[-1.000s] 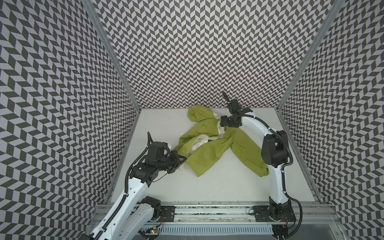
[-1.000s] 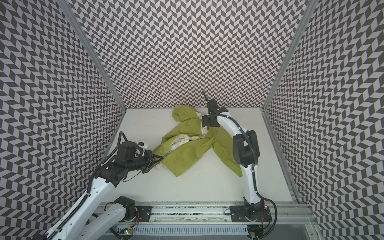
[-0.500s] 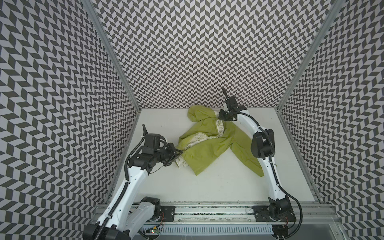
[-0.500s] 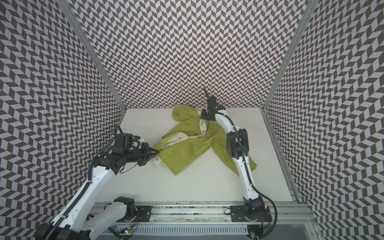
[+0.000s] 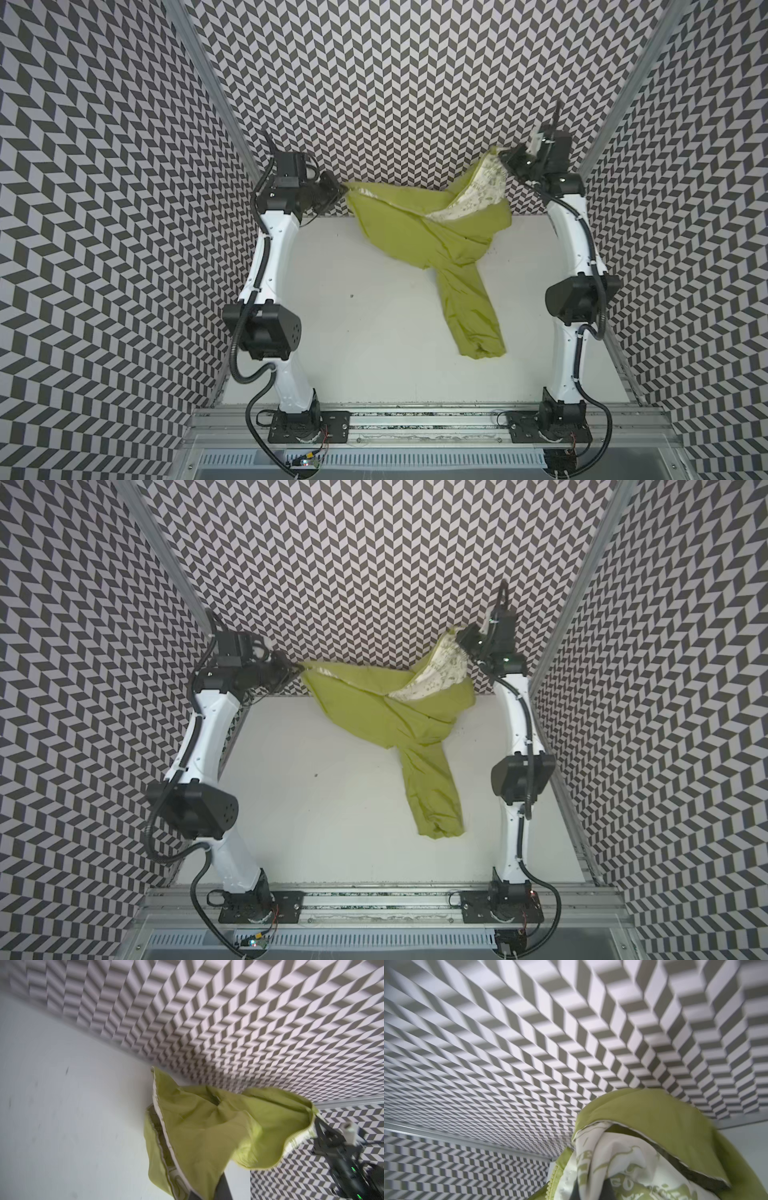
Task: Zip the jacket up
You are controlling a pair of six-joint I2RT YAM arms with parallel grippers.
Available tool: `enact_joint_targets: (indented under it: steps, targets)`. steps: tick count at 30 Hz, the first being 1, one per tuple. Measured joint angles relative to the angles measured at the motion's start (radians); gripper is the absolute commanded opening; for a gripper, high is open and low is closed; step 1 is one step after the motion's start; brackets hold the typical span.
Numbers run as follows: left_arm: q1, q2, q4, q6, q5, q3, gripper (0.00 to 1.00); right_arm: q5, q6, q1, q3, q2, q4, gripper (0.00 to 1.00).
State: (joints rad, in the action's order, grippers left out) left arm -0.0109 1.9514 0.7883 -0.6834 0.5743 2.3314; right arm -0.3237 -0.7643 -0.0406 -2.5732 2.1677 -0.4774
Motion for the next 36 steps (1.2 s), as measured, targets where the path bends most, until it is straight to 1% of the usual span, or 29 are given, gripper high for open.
enact_joint_targets:
  steps: [1, 3, 4, 5, 6, 7, 8, 10, 12, 15, 18, 20, 23, 26, 27, 29, 30, 31, 33, 34, 36]
  targets:
    - [0.005, 0.068, 0.011, -0.002, -0.003, 0.140, 0.00, 0.001, 0.000, -0.016, 0.015, -0.054, 0.005, 0.00]
    - [0.012, 0.143, 0.040, -0.006, 0.006, 0.318, 0.00, 0.002, 0.005, -0.031, 0.071, -0.153, 0.013, 0.00]
    - [0.013, 0.151, 0.056, -0.006, 0.013, 0.357, 0.00, 0.001, 0.008, -0.035, 0.114, -0.212, 0.016, 0.00]
    - [0.017, 0.143, 0.072, -0.005, 0.020, 0.362, 0.00, -0.001, 0.016, -0.037, 0.155, -0.263, 0.019, 0.00]
    - [0.023, 0.108, 0.080, 0.003, 0.028, 0.320, 0.00, -0.003, 0.029, -0.037, 0.211, -0.319, 0.025, 0.00]
    - [0.027, 0.065, 0.085, 0.010, 0.035, 0.257, 0.00, -0.003, 0.048, -0.037, 0.262, -0.366, 0.026, 0.00]
    - [0.033, 0.003, 0.095, 0.018, 0.043, 0.162, 0.00, -0.002, 0.075, -0.037, 0.331, -0.425, 0.021, 0.00]
    - [0.043, -0.141, 0.089, 0.031, 0.058, -0.078, 0.00, 0.013, 0.119, -0.037, 0.462, -0.521, -0.001, 0.00]
    - [0.052, -0.310, 0.076, 0.031, 0.072, -0.353, 0.00, 0.040, 0.171, -0.037, 0.597, -0.609, -0.059, 0.00]
    - [0.062, -0.524, 0.099, 0.038, 0.072, -0.653, 0.00, 0.088, 0.226, -0.038, 0.758, -0.705, -0.162, 0.00]
    - [0.061, -0.683, 0.116, 0.050, 0.073, -0.848, 0.00, 0.115, 0.252, -0.038, 0.900, -0.789, -0.241, 0.00]
    - [0.060, -0.748, 0.103, 0.047, 0.085, -0.961, 0.00, 0.115, 0.257, -0.038, 0.954, -0.815, -0.275, 0.00]
    - [0.058, -0.760, 0.074, 0.032, 0.097, -1.088, 0.00, 0.113, 0.259, -0.038, 0.998, -0.797, -0.295, 0.00]
    - [0.056, -0.663, 0.039, 0.028, 0.094, -1.123, 0.00, 0.124, 0.257, -0.039, 0.998, -0.695, -0.298, 0.00]
    - [0.053, -0.622, 0.027, 0.030, 0.090, -1.115, 0.00, 0.131, 0.257, -0.040, 0.976, -0.641, -0.308, 0.05]
    - [0.043, -0.552, 0.016, 0.033, 0.081, -1.081, 0.00, 0.142, 0.255, -0.042, 0.895, -0.517, -0.334, 0.24]
    - [0.035, -0.518, 0.011, 0.035, 0.076, -1.054, 0.00, 0.146, 0.256, -0.043, 0.832, -0.447, -0.351, 0.32]
    - [0.028, -0.491, 0.003, 0.036, 0.069, -1.031, 0.00, 0.145, 0.255, -0.043, 0.781, -0.395, -0.364, 0.38]
    - [0.012, -0.447, -0.018, 0.040, 0.061, -0.984, 0.00, 0.145, 0.266, -0.043, 0.642, -0.287, -0.426, 0.42]
    - [0.007, -0.435, -0.026, 0.042, 0.061, -0.973, 0.00, 0.141, 0.271, -0.043, 0.601, -0.261, -0.446, 0.43]
    - [-0.002, -0.427, -0.037, 0.047, 0.062, -0.966, 0.00, 0.132, 0.281, -0.043, 0.576, -0.250, -0.473, 0.44]
